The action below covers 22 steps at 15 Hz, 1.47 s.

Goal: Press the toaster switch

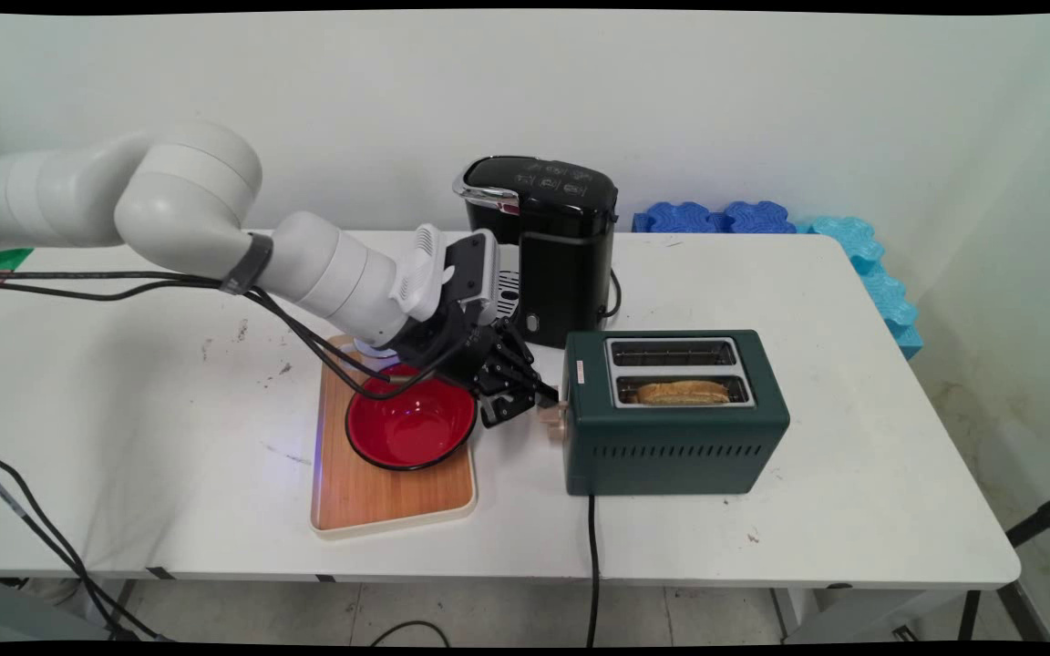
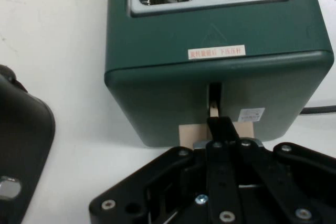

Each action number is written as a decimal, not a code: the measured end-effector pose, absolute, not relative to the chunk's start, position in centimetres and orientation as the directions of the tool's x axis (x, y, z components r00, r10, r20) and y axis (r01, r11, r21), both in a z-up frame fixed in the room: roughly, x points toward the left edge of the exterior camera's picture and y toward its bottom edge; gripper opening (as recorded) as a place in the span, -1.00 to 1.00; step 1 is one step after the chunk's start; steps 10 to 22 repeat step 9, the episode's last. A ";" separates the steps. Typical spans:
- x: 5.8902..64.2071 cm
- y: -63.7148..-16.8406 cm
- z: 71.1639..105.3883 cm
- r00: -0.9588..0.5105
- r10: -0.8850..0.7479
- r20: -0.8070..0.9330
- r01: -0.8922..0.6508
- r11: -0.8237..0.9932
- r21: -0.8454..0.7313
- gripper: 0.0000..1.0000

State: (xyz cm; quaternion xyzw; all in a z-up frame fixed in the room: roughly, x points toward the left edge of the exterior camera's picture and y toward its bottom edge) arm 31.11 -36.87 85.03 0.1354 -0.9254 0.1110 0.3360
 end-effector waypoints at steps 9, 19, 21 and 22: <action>31.2 -36.7 84.0 -0.740 -0.169 0.651 -0.314 0.943 -0.112 -1.00; 31.2 -36.7 84.0 -0.740 -0.169 0.651 -0.314 0.943 -0.112 -1.00; 31.2 -36.7 84.0 -0.740 -0.169 0.651 -0.314 0.943 -0.112 -1.00; 31.2 -36.7 84.0 -0.740 -0.169 0.651 -0.314 0.943 -0.112 -1.00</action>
